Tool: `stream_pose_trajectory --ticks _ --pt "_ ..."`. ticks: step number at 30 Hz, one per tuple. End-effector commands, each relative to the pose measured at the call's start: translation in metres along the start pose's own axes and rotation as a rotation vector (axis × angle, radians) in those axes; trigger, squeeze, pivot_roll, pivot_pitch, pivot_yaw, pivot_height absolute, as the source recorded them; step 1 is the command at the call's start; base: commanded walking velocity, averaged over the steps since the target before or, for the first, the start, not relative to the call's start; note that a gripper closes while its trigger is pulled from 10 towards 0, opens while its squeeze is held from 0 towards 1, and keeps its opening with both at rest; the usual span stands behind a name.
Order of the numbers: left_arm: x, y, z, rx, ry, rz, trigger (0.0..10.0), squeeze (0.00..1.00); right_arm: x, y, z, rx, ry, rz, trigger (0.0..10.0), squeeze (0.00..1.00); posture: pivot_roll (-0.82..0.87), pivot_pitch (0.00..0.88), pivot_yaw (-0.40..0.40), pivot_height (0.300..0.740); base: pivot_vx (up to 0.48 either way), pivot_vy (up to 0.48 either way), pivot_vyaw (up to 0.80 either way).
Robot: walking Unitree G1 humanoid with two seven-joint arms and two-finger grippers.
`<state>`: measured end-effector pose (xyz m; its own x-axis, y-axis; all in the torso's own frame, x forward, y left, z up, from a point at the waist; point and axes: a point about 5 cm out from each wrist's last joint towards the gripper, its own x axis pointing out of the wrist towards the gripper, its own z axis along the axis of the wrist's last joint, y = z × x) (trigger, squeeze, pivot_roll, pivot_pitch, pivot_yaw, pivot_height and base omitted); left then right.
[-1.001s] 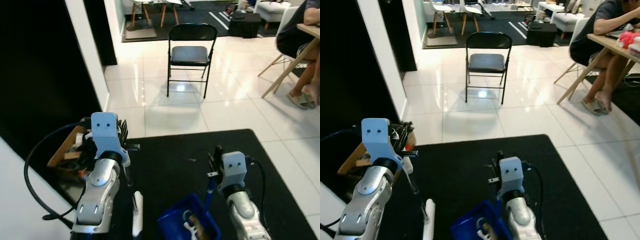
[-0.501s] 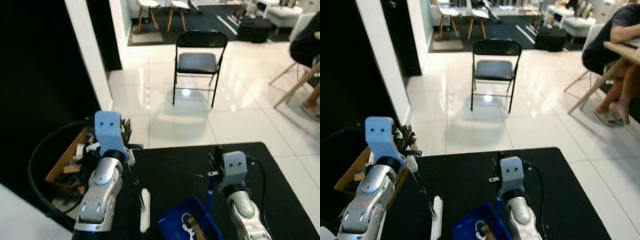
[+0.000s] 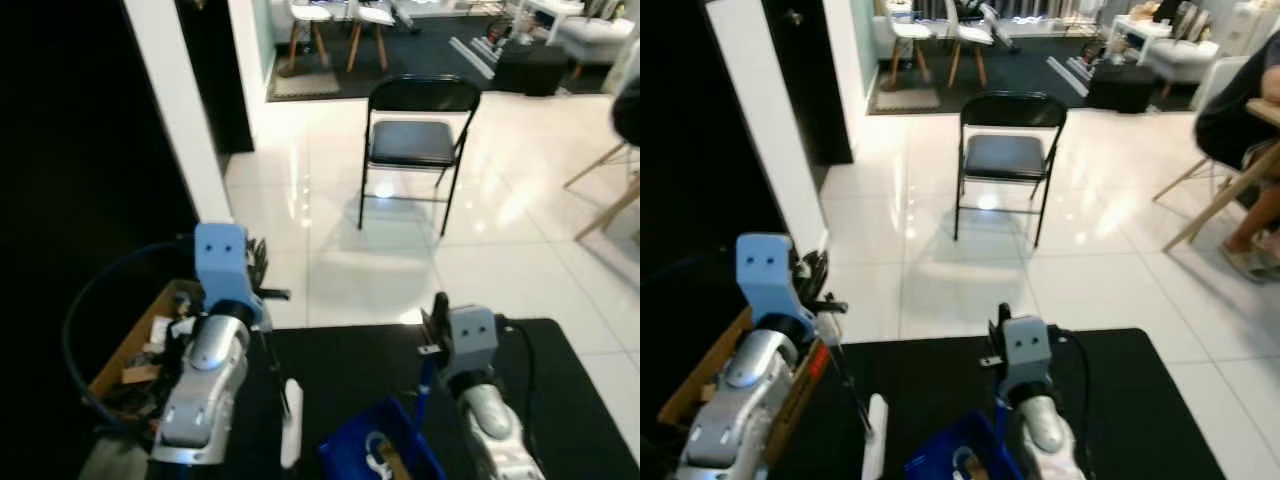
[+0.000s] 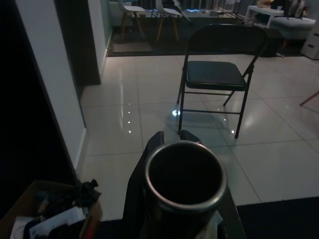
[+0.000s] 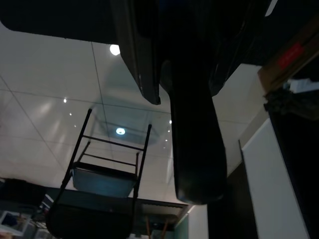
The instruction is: Sweep floor
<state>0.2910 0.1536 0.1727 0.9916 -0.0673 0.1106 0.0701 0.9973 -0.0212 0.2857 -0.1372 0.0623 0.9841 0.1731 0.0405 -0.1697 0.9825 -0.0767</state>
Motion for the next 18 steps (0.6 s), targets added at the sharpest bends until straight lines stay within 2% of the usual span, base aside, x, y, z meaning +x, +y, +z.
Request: stream_pose_trajectory --ticks 1,18 --pt "0.0009 -0.002 0.0069 0.013 -0.037 -0.012 10.0 0.0 0.0015 0.0002 0.005 0.01 -0.033 -0.005 10.0 0.0 -0.01 0.039 0.058 0.74 0.48 0.0 0.0" --pt "0.0012 -0.002 0.0076 0.013 -0.038 -0.015 10.0 0.0 0.001 0.001 0.004 0.01 -0.03 -0.007 10.0 0.0 -0.01 0.042 0.061 0.74 0.48 0.0 0.0"
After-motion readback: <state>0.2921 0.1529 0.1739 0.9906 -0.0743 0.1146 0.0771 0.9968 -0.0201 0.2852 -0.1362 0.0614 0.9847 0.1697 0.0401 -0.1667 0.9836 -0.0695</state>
